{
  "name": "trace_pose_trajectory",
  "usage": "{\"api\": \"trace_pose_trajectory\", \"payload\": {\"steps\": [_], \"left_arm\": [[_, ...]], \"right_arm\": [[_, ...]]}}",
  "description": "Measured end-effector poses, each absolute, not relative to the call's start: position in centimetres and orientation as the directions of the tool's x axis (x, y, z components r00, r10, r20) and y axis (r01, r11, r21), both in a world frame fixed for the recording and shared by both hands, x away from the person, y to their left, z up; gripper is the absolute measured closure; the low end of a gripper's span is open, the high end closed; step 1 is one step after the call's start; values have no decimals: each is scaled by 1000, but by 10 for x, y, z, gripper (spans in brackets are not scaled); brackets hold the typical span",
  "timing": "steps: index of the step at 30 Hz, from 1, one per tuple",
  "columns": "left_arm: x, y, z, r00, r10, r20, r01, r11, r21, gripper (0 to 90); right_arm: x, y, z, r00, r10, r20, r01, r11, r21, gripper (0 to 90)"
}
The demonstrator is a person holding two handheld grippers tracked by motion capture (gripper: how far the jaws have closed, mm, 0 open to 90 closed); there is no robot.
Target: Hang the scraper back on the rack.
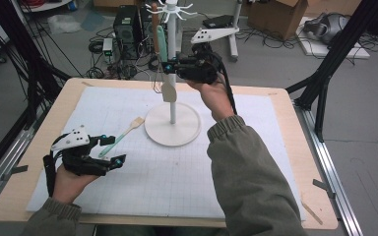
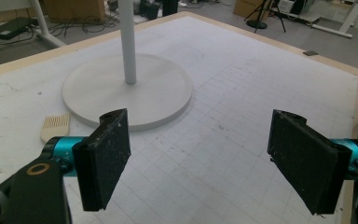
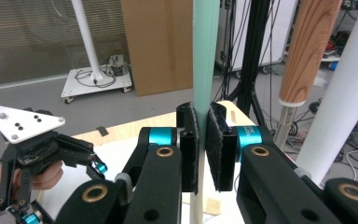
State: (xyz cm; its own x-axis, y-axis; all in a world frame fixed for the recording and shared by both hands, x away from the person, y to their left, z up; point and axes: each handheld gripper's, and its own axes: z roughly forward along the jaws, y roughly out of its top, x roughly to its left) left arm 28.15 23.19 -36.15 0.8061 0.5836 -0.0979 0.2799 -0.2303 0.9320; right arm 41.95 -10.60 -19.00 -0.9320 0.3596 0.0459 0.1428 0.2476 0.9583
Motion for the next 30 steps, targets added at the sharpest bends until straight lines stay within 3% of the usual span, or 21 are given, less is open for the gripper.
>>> {"api": "trace_pose_trajectory", "payload": {"steps": [30], "left_arm": [[280, 234, -359, 808, 579, -104, 276, -217, 936, 214]], "right_arm": [[433, -113, -188, -913, 403, 67, 167, 220, 961, 843]]}}
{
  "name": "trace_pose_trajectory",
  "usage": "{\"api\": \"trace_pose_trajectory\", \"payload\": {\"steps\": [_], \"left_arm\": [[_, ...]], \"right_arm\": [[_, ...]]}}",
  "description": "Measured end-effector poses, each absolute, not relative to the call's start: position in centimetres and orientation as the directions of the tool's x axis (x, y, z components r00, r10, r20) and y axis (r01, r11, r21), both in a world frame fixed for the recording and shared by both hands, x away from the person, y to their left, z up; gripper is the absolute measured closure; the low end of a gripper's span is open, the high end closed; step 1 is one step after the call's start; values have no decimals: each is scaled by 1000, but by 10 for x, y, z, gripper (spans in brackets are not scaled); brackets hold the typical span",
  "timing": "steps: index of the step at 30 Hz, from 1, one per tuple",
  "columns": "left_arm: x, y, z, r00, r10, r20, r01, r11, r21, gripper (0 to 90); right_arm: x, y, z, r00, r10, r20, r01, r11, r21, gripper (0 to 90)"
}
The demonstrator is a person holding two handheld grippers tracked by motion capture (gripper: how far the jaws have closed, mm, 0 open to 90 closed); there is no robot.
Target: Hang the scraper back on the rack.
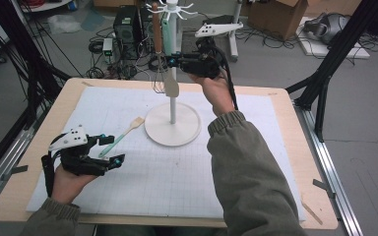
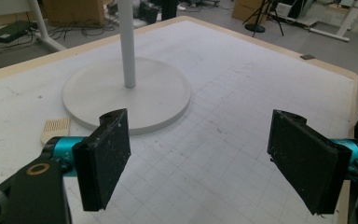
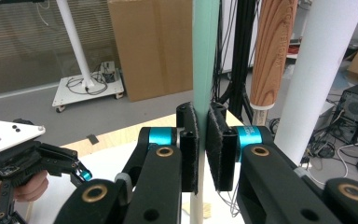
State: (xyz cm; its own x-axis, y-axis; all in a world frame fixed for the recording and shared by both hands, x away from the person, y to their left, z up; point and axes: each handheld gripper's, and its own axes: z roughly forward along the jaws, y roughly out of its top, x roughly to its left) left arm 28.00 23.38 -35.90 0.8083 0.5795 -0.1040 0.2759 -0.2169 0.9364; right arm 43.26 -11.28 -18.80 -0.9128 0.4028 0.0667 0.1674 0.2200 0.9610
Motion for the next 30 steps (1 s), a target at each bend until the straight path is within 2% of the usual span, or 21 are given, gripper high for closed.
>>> {"api": "trace_pose_trajectory", "payload": {"steps": [18, 30], "left_arm": [[282, 239, -359, 804, 584, -112, 279, -204, 938, 214], [279, 244, -356, 797, 594, -105, 272, -198, 942, 214]], "right_arm": [[443, -113, -191, -903, 421, 83, 187, 212, 959, 830], [441, -116, -189, -902, 425, 71, 184, 231, 956, 785]]}}
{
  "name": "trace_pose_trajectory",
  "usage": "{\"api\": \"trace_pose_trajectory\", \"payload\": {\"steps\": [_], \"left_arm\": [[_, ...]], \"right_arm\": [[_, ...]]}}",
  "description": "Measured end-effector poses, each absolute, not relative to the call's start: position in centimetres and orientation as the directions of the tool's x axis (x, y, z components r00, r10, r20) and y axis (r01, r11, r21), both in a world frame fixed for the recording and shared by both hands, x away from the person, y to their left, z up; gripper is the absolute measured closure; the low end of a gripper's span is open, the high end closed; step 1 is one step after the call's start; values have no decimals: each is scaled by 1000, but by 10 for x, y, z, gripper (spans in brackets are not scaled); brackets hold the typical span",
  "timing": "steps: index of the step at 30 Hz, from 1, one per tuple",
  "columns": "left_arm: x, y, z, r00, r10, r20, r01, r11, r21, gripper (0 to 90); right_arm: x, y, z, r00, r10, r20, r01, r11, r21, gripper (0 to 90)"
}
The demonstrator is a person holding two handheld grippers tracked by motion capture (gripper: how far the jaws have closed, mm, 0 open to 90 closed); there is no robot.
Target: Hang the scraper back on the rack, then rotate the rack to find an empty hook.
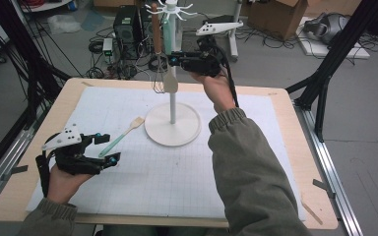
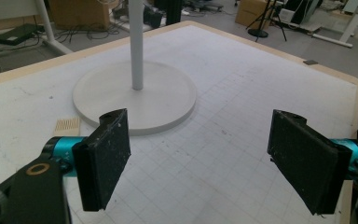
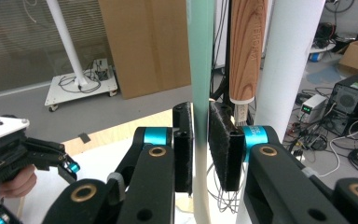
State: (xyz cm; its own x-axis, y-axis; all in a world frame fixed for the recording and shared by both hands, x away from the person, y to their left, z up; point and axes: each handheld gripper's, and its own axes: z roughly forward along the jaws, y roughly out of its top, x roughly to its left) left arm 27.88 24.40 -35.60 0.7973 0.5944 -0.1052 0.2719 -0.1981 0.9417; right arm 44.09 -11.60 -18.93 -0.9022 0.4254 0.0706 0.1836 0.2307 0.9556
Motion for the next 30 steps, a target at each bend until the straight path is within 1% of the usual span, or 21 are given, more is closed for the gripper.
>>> {"api": "trace_pose_trajectory", "payload": {"steps": [2, 8, 11, 14, 18, 30], "left_arm": [[278, 244, -355, 799, 592, -103, 269, -199, 942, 214], [278, 243, -355, 800, 592, -101, 268, -201, 942, 214], [278, 242, -355, 801, 590, -99, 267, -205, 942, 214], [278, 242, -355, 801, 591, -98, 266, -204, 942, 214], [278, 242, -355, 802, 589, -98, 267, -208, 941, 214], [279, 243, -353, 805, 585, -96, 263, -207, 942, 214]], "right_arm": [[439, -120, -187, -899, 431, 69, 183, 229, 956, 753], [433, -134, -182, -893, 447, 61, 178, 226, 958, 739], [429, -142, -180, -895, 442, 67, 179, 216, 960, 790], [426, -150, -177, -900, 434, 54, 172, 238, 956, 893], [425, -153, -169, -908, 417, 44, 164, 257, 953, 897], [433, -153, -142, -923, 382, 49, 146, 229, 962, 897]]}}
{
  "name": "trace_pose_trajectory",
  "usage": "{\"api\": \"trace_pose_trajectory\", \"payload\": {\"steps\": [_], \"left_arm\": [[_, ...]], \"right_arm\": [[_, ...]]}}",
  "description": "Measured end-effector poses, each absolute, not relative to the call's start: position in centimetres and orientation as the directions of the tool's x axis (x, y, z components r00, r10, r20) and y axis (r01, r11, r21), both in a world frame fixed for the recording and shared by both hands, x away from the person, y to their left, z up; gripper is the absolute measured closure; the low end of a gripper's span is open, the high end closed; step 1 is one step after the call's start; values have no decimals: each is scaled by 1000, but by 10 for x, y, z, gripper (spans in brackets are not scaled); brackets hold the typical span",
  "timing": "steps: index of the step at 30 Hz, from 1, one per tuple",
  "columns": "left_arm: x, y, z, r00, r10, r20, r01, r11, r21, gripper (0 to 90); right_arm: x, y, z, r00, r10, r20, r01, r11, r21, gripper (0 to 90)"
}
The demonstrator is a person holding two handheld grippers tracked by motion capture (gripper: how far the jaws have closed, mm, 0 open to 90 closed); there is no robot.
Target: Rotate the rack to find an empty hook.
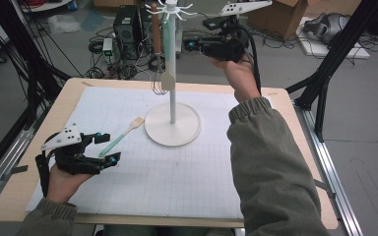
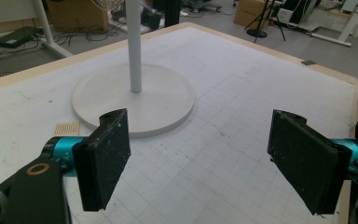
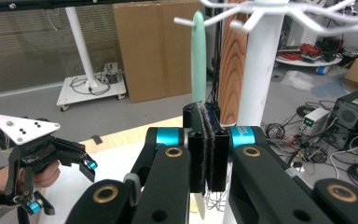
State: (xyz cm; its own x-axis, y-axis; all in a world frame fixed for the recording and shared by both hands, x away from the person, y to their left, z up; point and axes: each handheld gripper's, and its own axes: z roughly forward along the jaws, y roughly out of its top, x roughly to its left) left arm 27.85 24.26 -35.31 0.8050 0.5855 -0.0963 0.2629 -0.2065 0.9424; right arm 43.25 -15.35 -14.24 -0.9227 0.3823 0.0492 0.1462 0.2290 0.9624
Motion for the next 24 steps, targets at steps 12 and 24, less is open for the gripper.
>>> {"api": "trace_pose_trajectory", "payload": {"steps": [12, 24], "left_arm": [[277, 242, -353, 804, 586, -95, 262, -208, 942, 214], [278, 241, -353, 808, 581, -95, 263, -212, 941, 214]], "right_arm": [[442, -163, -127, -909, 415, 43, 142, 210, 967, 897], [450, -162, -115, -893, 447, 45, 142, 186, 972, 897]]}}
